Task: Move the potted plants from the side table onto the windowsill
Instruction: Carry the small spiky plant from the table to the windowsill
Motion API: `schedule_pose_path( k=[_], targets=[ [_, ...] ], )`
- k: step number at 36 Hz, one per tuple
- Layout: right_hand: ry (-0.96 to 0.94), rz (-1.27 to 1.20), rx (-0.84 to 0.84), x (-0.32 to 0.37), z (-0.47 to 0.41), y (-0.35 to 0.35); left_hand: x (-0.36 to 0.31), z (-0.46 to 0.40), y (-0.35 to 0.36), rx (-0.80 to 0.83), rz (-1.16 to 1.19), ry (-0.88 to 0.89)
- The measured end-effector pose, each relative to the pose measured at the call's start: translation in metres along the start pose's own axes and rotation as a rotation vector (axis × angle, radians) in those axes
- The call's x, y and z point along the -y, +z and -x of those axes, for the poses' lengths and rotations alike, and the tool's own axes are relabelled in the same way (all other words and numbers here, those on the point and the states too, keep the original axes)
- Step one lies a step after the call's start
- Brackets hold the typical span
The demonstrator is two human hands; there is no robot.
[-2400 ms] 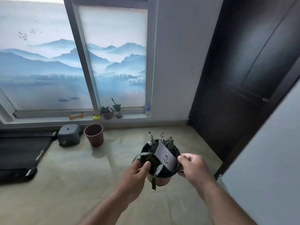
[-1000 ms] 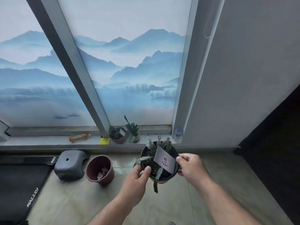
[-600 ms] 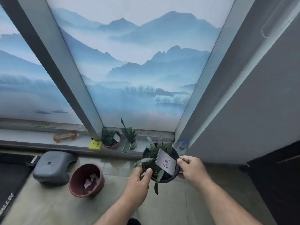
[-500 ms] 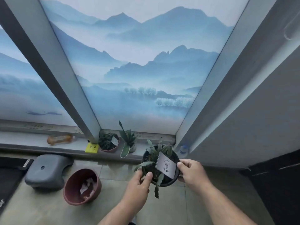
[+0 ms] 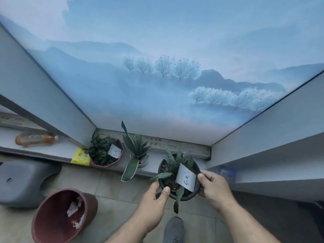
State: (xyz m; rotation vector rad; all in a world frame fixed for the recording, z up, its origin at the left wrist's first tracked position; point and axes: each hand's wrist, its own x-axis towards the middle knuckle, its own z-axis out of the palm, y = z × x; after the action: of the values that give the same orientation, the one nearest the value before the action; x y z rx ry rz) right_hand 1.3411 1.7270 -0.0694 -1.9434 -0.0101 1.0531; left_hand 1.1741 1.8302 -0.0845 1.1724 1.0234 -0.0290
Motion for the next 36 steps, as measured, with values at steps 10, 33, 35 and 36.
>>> schedule_pose_path(
  k=[10, 33, 35, 36],
  targets=[
    [-0.040, 0.168, -0.005, -0.089, -0.173, 0.038, 0.111, -0.166, -0.002, -0.055, -0.085, -0.138],
    [0.081, 0.129, 0.068, -0.135, -0.281, 0.074, 0.170, -0.265, -0.003, -0.163, -0.123, -0.152],
    [0.094, 0.139, 0.088, -0.133, -0.275, 0.073, 0.167, -0.262, -0.002, -0.167, -0.118, -0.178],
    [0.112, 0.156, 0.077, -0.130, -0.269, 0.071, 0.162, -0.257, -0.001, -0.161, -0.111, -0.197]
  ],
)
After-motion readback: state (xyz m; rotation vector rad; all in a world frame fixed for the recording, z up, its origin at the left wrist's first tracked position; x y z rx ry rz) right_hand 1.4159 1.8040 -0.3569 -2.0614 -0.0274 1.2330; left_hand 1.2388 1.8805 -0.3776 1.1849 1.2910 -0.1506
